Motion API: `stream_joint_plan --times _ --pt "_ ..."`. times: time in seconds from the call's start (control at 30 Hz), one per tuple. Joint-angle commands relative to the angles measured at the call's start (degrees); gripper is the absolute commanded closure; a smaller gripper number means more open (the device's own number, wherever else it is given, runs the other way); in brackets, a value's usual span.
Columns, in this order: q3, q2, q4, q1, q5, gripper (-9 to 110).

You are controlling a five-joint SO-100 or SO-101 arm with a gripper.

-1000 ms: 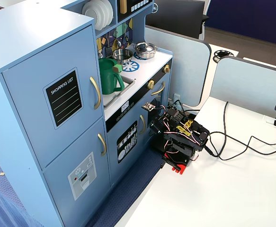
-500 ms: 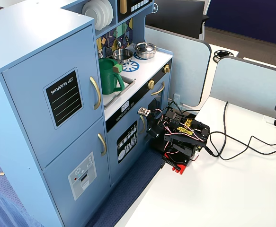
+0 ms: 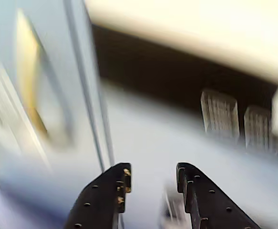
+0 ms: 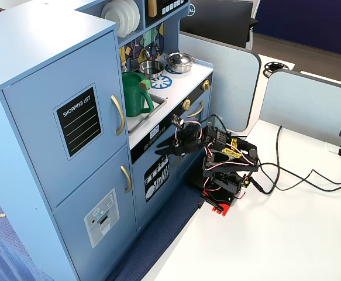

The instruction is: Open the left cabinet door

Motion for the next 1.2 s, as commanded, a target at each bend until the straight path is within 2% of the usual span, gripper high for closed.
stream_joint_plan --times 0.0,0.37,0.63,0.87,1.17 --pt "-13.54 -6.33 -4.66 -2.64 0.79 96" --pt "-31.29 -22.41 -21.18 -8.7 -6.24 94" --pt "-38.58 -31.03 -29.36 -12.57 -6.5 90" --pt "-42.98 -35.86 -33.75 -15.21 -7.03 87" --pt "-44.12 -38.5 -37.27 -20.74 -8.79 90"
